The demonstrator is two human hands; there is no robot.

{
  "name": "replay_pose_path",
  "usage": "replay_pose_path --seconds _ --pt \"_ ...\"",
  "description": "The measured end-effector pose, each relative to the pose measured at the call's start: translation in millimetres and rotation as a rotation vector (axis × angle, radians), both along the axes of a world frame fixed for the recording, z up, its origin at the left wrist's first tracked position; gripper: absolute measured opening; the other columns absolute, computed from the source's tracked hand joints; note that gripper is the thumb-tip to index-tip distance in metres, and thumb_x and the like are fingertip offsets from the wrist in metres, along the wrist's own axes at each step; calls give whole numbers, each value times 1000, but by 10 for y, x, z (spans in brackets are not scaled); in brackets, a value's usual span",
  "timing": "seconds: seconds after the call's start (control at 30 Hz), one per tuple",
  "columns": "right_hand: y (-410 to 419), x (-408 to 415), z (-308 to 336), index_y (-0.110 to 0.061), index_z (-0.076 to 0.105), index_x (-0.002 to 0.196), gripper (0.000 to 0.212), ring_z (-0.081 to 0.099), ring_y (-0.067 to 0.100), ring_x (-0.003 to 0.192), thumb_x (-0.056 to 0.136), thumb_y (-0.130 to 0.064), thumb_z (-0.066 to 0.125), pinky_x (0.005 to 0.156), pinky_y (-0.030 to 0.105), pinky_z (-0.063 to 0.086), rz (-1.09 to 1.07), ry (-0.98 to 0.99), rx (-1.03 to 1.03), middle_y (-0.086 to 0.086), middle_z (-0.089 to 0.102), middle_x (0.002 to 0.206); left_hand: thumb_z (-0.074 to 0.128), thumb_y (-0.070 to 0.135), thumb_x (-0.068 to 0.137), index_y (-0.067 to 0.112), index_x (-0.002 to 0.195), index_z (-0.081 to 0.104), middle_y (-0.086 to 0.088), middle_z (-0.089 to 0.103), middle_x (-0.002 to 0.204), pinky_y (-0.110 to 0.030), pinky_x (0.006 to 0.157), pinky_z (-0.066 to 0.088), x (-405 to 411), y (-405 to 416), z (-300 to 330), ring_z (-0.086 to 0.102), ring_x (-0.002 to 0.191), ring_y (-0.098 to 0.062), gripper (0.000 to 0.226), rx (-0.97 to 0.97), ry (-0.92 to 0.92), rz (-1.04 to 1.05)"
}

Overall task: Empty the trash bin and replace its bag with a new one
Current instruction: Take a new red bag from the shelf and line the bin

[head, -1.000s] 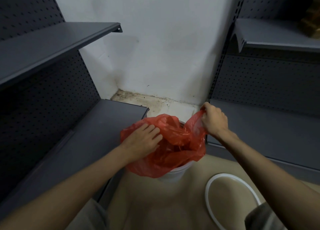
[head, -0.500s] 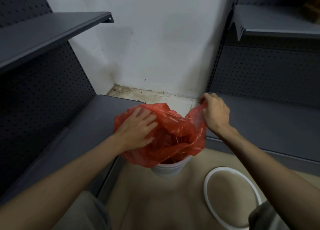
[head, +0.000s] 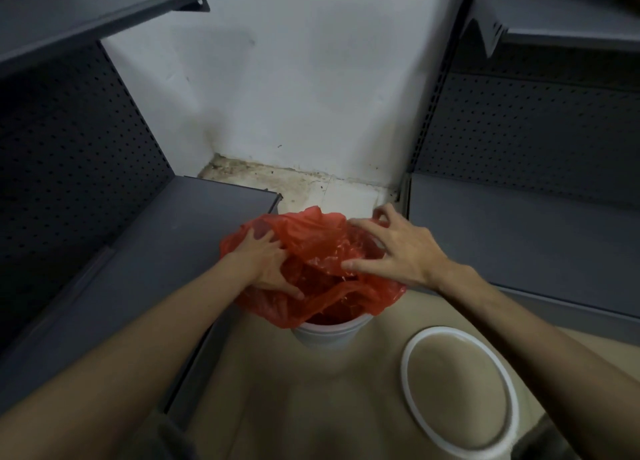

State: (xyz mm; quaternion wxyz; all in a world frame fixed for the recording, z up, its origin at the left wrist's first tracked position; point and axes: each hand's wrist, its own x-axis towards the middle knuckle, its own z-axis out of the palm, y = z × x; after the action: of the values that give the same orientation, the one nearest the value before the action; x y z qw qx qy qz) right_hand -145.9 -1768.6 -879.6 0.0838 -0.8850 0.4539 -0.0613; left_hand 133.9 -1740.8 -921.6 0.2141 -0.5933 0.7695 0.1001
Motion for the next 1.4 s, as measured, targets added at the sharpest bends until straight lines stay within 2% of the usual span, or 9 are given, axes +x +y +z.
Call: replay_pose_path --seconds 0.17,0.3,0.5,0.73,0.87,1.0,1.13,1.27,1.4 --pt "3 78 -226 -38 44 138 90 48 21 112 65 -91 34 88 39 43 150 165 -16 -2 47 138 26 100 60 35 156 4 3 10 165 -62 115 -8 -37 -26 -95 2 151 -28 118 -43 -47 -118" --pt "-45 103 -367 -34 55 131 72 47 20 108 69 -71 48 88 36 34 139 257 17 -7 64 124 15 95 67 25 155 23 3 29 160 -55 115 -12 -126 3 -236 12 149 -25 112 -81 -110 -198" --pt "-109 288 -525 -31 65 117 54 46 20 104 78 -64 46 89 35 31 148 345 30 -4 71 106 18 90 76 26 156 19 0 21 163 -55 115 -17 -226 41 -425 6 151 -28 102 46 -196 -165" --pt "-147 366 -765 -25 62 126 59 46 24 114 79 -59 51 102 35 29 117 529 108 3 68 116 21 85 82 23 157 14 -2 9 165 -57 113 -21 -272 -6 -504 -2 152 -29 98 36 -318 -194" --pt "-202 279 -653 -26 60 127 67 46 24 117 73 -67 55 100 36 31 94 416 142 0 64 121 28 87 77 27 154 29 1 30 160 -58 117 -4 -217 2 -415 20 148 -26 97 -60 -32 -127" --pt "-274 114 -489 -26 59 124 73 52 26 112 69 -73 53 91 39 36 -2 247 155 1 61 122 36 66 84 27 118 60 4 65 126 -52 108 30 -108 17 -228 56 118 -22 57 -278 190 -68" --pt "-365 12 -404 -25 60 124 67 59 28 100 80 -75 46 86 39 43 -143 64 160 3 59 114 45 44 86 25 113 55 3 63 120 -44 99 37 -25 -4 -105 59 111 -22 35 -437 360 50" --pt "-459 -11 -403 -17 57 115 47 46 21 81 83 -52 58 77 33 35 -222 106 93 6 52 110 57 31 86 19 129 50 -3 56 121 -38 93 40 17 -69 -120 54 108 -22 46 -553 460 111" --pt "-523 28 -443 -13 50 119 52 50 26 84 79 -44 61 74 34 36 -268 159 118 9 48 113 62 36 85 18 139 43 -6 48 132 -40 95 41 37 -116 -208 48 115 -25 60 -590 445 131"
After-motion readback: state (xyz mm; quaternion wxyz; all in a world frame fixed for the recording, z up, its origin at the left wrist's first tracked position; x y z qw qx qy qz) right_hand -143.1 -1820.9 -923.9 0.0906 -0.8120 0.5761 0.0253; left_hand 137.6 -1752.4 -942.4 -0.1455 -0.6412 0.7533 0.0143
